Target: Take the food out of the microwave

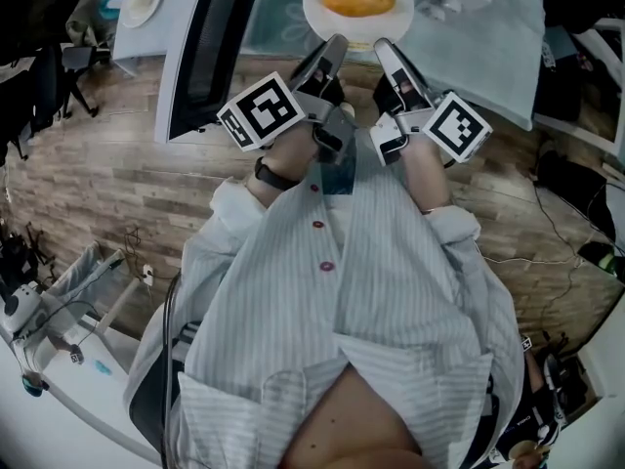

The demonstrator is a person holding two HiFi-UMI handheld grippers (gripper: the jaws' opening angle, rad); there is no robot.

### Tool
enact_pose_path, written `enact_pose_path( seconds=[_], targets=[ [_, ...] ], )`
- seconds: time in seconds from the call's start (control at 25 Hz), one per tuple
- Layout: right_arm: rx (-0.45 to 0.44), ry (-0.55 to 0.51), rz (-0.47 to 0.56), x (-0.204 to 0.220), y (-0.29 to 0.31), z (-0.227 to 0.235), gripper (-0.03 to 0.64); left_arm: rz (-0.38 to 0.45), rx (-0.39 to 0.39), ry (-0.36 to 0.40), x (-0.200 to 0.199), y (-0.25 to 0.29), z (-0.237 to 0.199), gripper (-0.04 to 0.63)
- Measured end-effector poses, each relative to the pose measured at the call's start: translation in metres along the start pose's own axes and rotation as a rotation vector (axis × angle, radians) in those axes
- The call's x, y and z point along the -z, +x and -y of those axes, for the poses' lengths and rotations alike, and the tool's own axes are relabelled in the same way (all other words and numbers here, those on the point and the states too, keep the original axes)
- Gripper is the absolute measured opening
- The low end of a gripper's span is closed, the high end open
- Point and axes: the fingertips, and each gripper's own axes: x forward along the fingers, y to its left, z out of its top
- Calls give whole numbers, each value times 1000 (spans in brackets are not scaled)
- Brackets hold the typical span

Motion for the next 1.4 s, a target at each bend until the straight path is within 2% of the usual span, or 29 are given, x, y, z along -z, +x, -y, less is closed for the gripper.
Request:
enact_pose_path(
  seconds=[0.24, 0.4, 0.6, 0.92, 1.4],
  targets=[
    [-47, 23, 20, -9, -1, -23, 49, 5, 57, 1, -14, -7, 25, 40],
    [-65, 37, 40, -15, 0, -36, 46, -20, 89, -32, -21, -8, 38, 37],
    [-75, 66, 74, -19, -3, -41, 46, -47, 121, -17, -24, -7, 47, 32],
    [-73, 102, 95, -21, -4, -40, 44, -75, 131, -7, -26, -4, 48, 31],
    [-62, 96, 99, -25, -2, -40, 43, -135, 149, -3, -28, 1, 48, 31]
  ],
)
